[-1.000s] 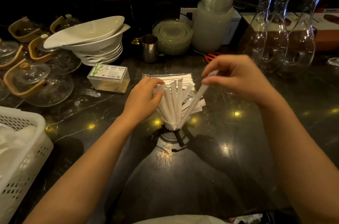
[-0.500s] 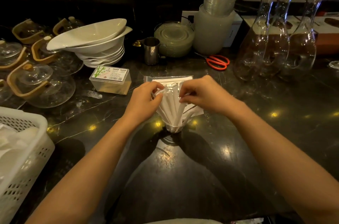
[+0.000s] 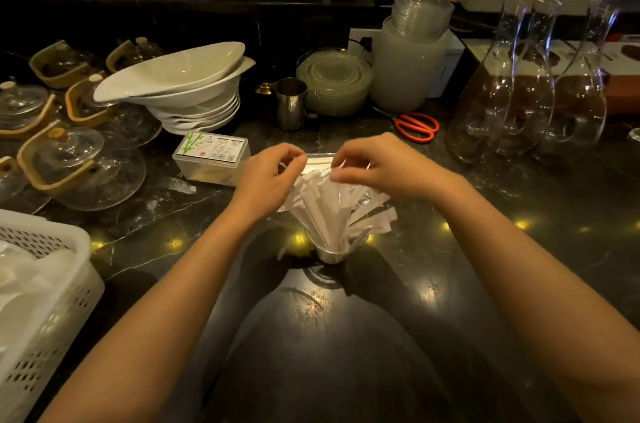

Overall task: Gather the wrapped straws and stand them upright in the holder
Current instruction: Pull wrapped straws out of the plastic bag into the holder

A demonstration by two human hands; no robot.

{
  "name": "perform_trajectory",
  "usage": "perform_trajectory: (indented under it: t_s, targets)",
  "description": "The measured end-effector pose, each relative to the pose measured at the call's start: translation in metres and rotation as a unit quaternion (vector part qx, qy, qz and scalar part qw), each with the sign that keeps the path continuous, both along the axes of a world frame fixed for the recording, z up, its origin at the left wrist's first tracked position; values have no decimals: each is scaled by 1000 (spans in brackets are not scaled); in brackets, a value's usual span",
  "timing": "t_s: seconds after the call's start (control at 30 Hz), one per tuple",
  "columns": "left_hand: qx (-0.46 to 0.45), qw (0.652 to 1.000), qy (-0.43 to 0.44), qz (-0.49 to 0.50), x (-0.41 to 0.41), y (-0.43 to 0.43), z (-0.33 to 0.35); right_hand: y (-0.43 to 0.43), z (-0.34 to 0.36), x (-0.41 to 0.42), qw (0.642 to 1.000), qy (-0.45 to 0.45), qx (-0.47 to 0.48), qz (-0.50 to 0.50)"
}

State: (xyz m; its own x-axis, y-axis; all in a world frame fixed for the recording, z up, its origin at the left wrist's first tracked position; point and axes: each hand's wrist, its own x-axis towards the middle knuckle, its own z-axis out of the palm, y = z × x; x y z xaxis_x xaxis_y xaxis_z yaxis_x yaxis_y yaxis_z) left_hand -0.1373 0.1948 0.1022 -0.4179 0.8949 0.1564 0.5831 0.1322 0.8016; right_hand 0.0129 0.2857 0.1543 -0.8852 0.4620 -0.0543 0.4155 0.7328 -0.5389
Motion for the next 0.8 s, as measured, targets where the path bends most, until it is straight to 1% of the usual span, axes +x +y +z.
perform_trajectory:
  t_s: [0.07,0.13,0.27,0.4,0.47,0.6,0.67,0.8]
  targets:
    - [-2,1000,-21,17,-8,9,4,12,9,-3,999,32,-13,-23]
    - [-17,999,-31,30,-20,21,5,26,12,-9,998,37,-28,-46]
    - [-109,991,-36,62,-46,46,-13,56,-3,-28,997,-33,-37,-61]
    - [-218,970,-36,98,-63,60,-43,77,-35,-46,992,-98,-53,-56]
    - [-255,959,-57,112,-68,64,-57,84,-53,-54,988,-126,-69,-50]
    - [-267,943,-111,166,-75,75,-81,92,-86,-72,980,-161,-115,-30]
    - [-267,939,-117,184,-78,82,-87,94,-99,-81,977,-160,-138,-26]
    - [-287,933,-120,180,-76,92,-92,96,-117,-95,972,-140,-185,-35]
